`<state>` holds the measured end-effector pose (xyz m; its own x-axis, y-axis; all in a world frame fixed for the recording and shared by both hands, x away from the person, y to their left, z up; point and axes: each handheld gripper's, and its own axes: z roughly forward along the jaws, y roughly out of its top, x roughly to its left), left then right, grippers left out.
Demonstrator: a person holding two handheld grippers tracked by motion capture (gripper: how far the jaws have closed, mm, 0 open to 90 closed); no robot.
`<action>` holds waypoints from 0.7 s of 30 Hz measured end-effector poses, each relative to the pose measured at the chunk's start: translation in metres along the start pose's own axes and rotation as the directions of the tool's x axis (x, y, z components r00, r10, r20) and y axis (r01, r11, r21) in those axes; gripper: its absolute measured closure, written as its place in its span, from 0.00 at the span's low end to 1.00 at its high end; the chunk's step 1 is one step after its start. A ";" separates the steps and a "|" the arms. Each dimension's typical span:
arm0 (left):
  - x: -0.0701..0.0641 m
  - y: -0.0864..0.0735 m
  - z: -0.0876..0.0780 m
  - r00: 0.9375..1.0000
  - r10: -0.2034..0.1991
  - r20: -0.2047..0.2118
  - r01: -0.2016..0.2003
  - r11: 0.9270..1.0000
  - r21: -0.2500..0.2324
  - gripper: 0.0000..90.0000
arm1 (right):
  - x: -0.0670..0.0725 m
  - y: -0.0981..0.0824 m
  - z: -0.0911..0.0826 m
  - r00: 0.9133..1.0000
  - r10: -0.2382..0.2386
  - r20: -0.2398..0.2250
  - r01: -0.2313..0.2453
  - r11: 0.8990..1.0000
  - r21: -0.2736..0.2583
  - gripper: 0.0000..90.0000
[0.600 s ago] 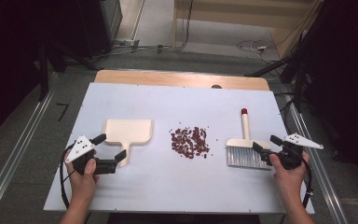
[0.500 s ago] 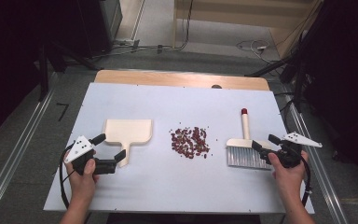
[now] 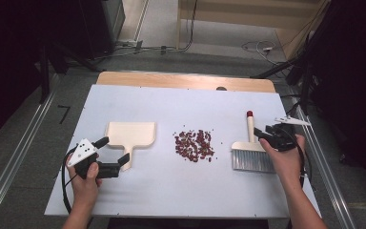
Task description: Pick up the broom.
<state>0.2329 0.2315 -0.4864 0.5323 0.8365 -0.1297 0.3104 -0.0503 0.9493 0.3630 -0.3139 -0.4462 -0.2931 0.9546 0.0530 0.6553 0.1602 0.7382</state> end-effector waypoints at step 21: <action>-0.001 -0.001 0.001 1.000 0.013 0.010 -0.013 1.000 0.008 0.01 | 0.003 0.018 0.059 0.988 0.128 0.083 -0.148 0.932 0.332 0.67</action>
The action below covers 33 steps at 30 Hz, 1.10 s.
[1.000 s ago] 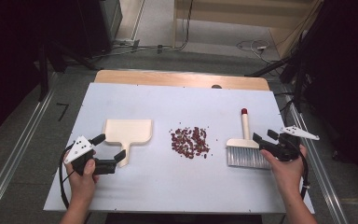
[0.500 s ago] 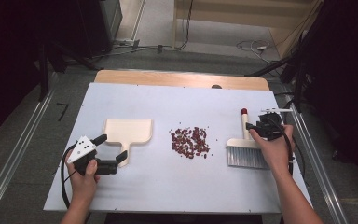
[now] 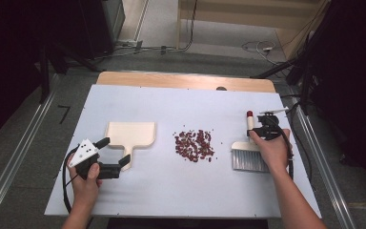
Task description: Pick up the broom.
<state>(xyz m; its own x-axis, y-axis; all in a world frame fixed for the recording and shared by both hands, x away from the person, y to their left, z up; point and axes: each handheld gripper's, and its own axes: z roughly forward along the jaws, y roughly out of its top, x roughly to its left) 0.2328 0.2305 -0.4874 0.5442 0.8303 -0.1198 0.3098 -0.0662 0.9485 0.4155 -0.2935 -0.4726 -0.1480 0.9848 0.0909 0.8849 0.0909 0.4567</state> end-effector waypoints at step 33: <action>-0.017 0.008 0.014 0.998 0.058 -0.001 -0.058 0.998 0.015 0.01 | 0.004 -0.017 -0.004 0.994 -0.110 -0.019 0.107 0.984 -0.140 0.78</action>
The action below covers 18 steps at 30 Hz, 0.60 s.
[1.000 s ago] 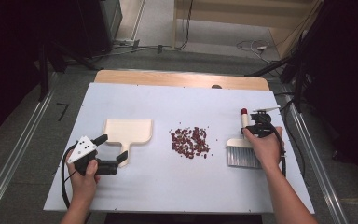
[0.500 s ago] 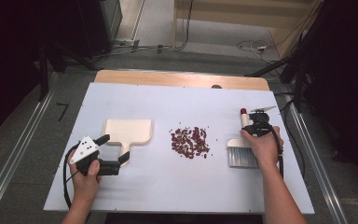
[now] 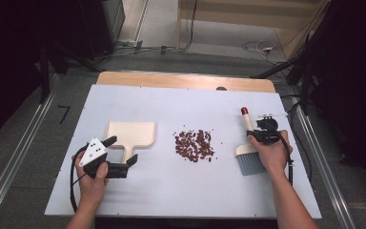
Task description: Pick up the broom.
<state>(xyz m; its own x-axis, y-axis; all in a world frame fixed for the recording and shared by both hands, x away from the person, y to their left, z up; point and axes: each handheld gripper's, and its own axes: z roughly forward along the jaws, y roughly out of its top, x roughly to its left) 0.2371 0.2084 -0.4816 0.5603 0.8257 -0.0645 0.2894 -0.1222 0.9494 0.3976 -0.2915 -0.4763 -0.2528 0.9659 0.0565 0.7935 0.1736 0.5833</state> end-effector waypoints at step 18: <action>-0.026 0.025 0.021 1.000 0.007 0.017 -0.006 1.000 -0.028 0.01 | -0.024 -0.037 -0.043 0.963 -0.053 -0.263 -0.083 0.873 -0.480 0.78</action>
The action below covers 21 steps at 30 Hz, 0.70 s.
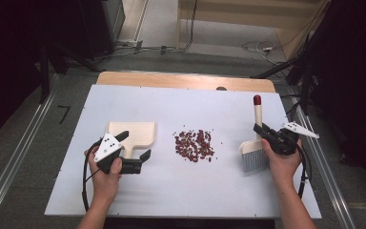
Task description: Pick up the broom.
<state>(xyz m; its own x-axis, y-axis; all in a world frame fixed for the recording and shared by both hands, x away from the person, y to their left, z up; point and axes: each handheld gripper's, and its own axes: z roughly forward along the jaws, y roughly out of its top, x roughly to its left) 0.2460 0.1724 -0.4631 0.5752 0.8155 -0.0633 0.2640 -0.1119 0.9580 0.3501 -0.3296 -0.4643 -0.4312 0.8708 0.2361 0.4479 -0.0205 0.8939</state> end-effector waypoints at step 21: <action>-0.046 0.024 0.042 0.988 -0.012 0.151 0.017 1.000 -0.026 0.01 | 0.056 0.021 -0.015 0.984 -0.083 -0.158 0.056 0.984 -0.168 0.78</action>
<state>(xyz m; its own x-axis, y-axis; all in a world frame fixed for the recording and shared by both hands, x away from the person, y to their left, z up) 0.2582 0.1089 -0.4490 0.6821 0.7218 -0.1167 0.2531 -0.0834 0.9638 0.3234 -0.2884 -0.4269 -0.5849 0.7812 0.2182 0.2851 -0.0538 0.9570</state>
